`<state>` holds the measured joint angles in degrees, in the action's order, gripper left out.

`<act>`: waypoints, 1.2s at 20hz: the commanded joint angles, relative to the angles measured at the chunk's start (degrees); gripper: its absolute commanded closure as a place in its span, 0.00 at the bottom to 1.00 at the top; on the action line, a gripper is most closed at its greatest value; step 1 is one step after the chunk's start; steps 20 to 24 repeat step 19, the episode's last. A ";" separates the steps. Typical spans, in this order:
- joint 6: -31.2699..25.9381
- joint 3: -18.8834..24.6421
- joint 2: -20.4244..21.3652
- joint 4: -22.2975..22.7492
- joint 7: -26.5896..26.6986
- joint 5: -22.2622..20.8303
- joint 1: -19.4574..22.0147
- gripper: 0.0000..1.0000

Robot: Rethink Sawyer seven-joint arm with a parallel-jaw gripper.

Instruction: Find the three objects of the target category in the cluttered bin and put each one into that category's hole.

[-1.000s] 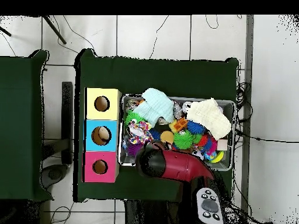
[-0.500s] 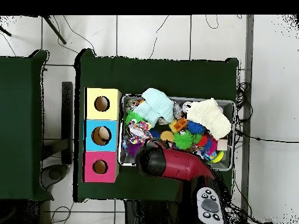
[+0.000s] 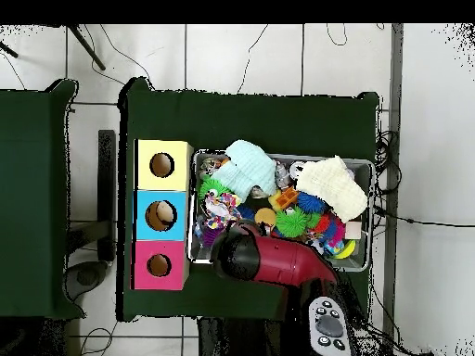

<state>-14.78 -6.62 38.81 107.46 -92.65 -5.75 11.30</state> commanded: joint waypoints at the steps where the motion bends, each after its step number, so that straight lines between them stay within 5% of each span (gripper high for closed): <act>1: -1.79 4.76 0.67 -2.91 -6.60 0.74 0.52 0.00; 24: -3.35 7.54 -0.26 -2.71 -1.31 -2.47 1.97 0.00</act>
